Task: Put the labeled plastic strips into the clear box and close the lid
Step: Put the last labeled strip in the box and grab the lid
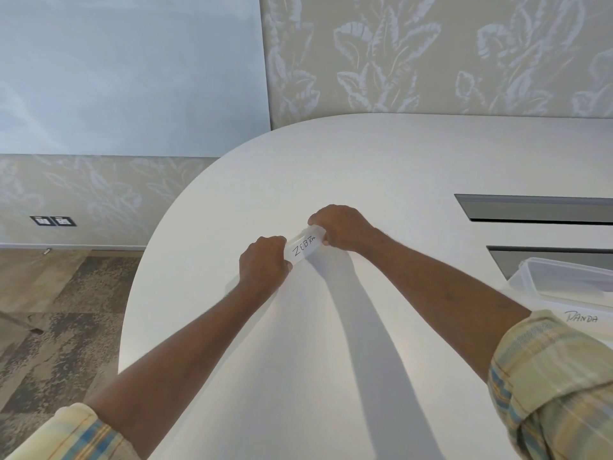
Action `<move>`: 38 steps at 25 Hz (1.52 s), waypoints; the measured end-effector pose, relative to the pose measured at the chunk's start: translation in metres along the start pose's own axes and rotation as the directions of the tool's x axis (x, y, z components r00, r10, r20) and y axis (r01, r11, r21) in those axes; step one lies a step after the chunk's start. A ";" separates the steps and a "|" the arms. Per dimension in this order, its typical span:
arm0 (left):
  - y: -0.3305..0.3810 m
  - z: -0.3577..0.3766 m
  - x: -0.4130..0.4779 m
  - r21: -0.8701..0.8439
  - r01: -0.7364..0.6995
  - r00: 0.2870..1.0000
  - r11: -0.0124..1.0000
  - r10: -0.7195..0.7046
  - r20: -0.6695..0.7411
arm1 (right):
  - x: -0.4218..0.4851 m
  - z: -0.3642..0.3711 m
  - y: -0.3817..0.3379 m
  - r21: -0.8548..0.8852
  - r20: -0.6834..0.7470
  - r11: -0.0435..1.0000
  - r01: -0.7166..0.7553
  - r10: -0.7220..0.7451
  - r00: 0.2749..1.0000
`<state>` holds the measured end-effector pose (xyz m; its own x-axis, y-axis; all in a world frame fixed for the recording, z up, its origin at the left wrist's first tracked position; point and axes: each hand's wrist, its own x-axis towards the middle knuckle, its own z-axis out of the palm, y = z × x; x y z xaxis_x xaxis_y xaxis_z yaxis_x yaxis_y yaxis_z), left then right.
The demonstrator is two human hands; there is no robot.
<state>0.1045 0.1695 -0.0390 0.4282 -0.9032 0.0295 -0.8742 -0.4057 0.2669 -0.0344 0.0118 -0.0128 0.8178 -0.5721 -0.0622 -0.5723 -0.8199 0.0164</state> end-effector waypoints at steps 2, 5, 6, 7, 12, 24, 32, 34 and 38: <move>0.000 -0.002 -0.002 0.002 -0.014 1.000 1.000 0.014 -0.005 | -0.003 -0.001 0.003 0.023 0.007 1.000 -0.012 0.012 1.000; 0.001 -0.007 -0.006 0.004 -0.038 0.999 0.999 0.038 0.009 | -0.008 -0.004 0.009 0.073 0.011 0.995 -0.064 0.064 0.998; 0.002 -0.009 -0.006 0.001 -0.044 0.999 0.999 0.044 0.012 | -0.010 -0.006 0.011 0.090 0.007 0.993 -0.077 0.077 0.997; 0.003 -0.011 -0.007 -0.006 -0.048 0.999 0.999 0.048 0.012 | -0.012 -0.008 0.013 0.101 0.002 0.991 -0.085 0.085 0.996; 0.011 -0.024 -0.010 -0.040 -0.094 0.995 0.995 0.095 0.019 | -0.035 -0.023 0.021 0.095 -0.006 0.989 -0.111 0.112 0.994; 0.085 -0.064 -0.025 -0.077 -0.298 0.954 0.951 0.299 -0.006 | -0.140 -0.075 0.065 0.168 -0.092 0.960 -0.224 0.242 0.966; 0.169 -0.073 -0.046 -0.089 -0.440 0.897 0.893 0.442 0.001 | -0.228 -0.094 0.114 0.225 -0.155 0.915 -0.334 0.372 0.915; 0.192 -0.071 -0.052 -0.098 -0.466 0.883 0.880 0.469 0.014 | -0.250 -0.098 0.126 0.230 -0.149 0.905 -0.357 0.396 0.906; 0.237 -0.064 -0.061 -0.112 -0.508 0.857 0.854 0.514 0.027 | -0.294 -0.100 0.153 0.251 -0.142 0.880 -0.403 0.445 0.884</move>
<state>-0.1147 0.1375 0.0841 -0.0885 -0.9867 0.1367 -0.9385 0.1286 0.3206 -0.3565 0.0525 0.1083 0.4769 -0.8739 0.0937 -0.8482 -0.4856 -0.2115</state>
